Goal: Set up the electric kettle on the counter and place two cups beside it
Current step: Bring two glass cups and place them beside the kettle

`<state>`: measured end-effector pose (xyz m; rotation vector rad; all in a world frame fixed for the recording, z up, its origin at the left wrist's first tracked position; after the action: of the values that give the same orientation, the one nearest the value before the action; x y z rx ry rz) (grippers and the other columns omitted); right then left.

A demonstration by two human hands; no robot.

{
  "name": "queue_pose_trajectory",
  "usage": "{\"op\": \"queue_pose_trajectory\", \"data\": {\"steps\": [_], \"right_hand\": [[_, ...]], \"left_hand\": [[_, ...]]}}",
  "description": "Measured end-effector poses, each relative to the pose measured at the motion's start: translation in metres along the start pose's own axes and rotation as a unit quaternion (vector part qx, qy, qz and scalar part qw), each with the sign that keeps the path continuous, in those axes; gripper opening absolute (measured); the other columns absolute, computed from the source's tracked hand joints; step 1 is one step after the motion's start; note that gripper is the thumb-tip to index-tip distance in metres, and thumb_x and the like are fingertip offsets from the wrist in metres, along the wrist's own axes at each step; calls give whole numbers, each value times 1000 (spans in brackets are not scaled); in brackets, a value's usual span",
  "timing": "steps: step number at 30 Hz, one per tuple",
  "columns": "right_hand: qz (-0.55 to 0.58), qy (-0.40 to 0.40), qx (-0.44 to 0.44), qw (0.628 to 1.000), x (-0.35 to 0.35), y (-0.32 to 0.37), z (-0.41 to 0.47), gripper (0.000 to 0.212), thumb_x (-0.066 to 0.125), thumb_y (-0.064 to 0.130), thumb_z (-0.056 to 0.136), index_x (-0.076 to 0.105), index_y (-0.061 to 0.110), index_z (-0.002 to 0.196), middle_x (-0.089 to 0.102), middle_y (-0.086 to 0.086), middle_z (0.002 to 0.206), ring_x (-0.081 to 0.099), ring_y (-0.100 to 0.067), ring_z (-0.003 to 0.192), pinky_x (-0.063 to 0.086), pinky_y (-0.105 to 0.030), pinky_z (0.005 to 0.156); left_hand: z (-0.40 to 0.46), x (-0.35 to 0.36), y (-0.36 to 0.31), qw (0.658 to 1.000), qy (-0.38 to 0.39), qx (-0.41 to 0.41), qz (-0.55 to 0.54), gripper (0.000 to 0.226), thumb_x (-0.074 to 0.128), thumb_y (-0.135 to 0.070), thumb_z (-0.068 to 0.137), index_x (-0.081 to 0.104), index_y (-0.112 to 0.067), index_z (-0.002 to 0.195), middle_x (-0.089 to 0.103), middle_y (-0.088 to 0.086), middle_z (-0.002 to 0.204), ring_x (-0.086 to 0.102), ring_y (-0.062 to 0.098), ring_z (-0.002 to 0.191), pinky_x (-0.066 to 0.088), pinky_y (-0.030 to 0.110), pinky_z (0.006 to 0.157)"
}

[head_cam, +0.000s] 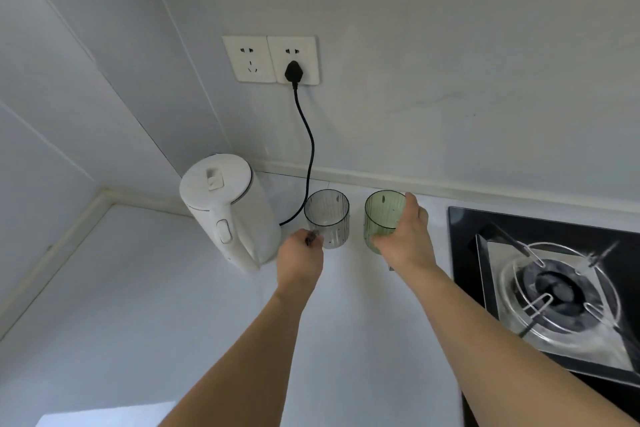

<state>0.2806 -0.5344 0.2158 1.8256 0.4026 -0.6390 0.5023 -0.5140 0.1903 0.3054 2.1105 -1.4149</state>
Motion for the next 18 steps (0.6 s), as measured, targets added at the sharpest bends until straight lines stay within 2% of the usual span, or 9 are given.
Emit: {"op": "queue_pose_trajectory", "data": {"steps": [3,7,10,14,18], "right_hand": [[9,12,2,1000,7,-1,14,98,69,14,70,10,32,147,22,-1,146,60,-37,95,58,-51,69],[7,16,-6,1000,12,3,29,98,69,15,71,9,33,147,21,1,147,59,-34,94,58,-51,69],[4,18,-4,1000,15,4,43,97,68,16,73,8,34,147,20,2,148,61,-36,92,58,-51,70],[-1,7,-1,1000,16,0,61,98,67,15,74,6,33,148,18,2,149,62,-38,88,58,-50,69],[-7,4,-1,1000,18,-4,76,98,67,13,74,5,33,148,17,2,150,63,-38,87,58,-49,69]], "left_hand": [[14,1,0,1000,-8,-3,3,24,52,-21,95,53,-6,75,49,2,64,40,19,56,32,27,50],[31,2,0,1000,-20,3,6,30,51,-22,95,46,-11,67,44,1,59,37,20,57,32,28,51],[42,12,-3,1000,-16,1,0,25,51,-24,95,54,-8,76,47,0,61,40,16,53,33,26,49],[55,29,-15,1000,-2,18,10,19,51,-23,96,55,-12,81,49,-4,63,43,9,54,30,22,45],[70,42,-22,1000,-4,15,-7,23,51,-18,95,50,-12,73,47,-2,64,43,15,57,31,25,48]]}}
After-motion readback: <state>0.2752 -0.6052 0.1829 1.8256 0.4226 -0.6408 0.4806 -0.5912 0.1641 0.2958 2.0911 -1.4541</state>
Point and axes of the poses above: each hand's wrist, its own z-axis towards the middle knuckle, its own x-axis out of the palm, y = z × x, the point moved 9 cm from there along z, towards the middle knuckle
